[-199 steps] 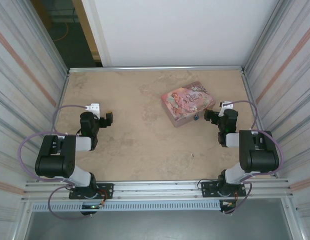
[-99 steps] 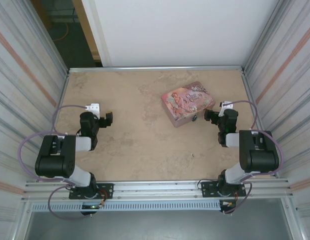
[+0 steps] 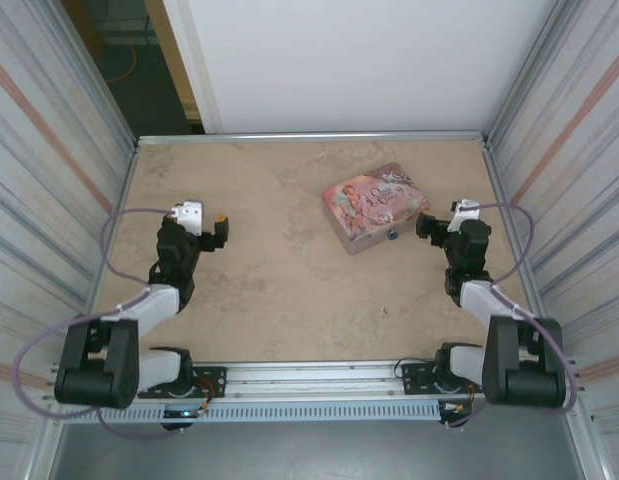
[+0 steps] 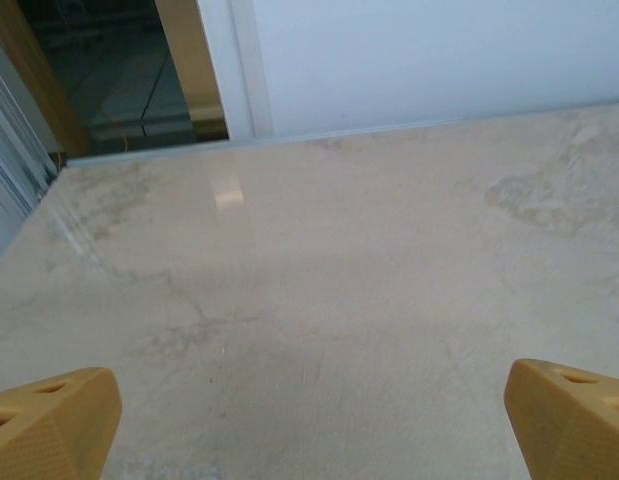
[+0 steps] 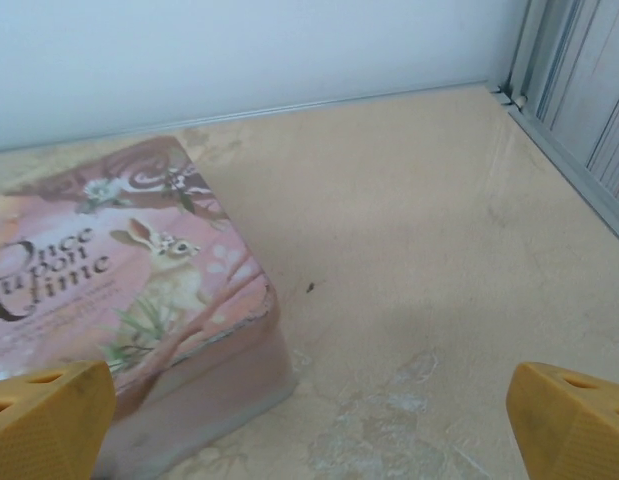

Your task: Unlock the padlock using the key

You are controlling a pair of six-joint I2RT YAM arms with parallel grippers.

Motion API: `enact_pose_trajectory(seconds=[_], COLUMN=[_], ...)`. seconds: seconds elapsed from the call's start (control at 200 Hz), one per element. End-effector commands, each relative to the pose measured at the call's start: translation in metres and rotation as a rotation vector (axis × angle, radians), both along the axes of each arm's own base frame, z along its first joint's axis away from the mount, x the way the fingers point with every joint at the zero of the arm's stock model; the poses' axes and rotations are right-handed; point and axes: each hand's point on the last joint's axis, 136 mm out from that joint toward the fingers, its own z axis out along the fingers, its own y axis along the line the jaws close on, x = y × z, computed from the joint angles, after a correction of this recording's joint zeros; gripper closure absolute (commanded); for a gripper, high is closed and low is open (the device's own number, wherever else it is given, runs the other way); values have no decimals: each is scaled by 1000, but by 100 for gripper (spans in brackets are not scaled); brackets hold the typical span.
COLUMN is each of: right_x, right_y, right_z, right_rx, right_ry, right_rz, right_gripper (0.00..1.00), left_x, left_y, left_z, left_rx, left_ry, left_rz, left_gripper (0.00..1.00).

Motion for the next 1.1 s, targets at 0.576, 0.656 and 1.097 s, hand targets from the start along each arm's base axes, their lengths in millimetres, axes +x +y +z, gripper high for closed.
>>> enact_pose_trajectory(seconds=[0.576, 0.656, 1.097], right_x=[31, 45, 90], right_y=[1, -1, 30], right_z=[1, -9, -50], right_rx=[712, 729, 681], right_ry=[312, 328, 430], right_rz=[224, 229, 352], right_gripper=[1, 1, 1], left_x=[-25, -23, -15], left_y=[-158, -199, -335], left_z=[14, 7, -24], left_rx=[-574, -590, -651], left_ry=[487, 552, 797], left_rz=[-302, -383, -599], left_gripper=[1, 1, 1])
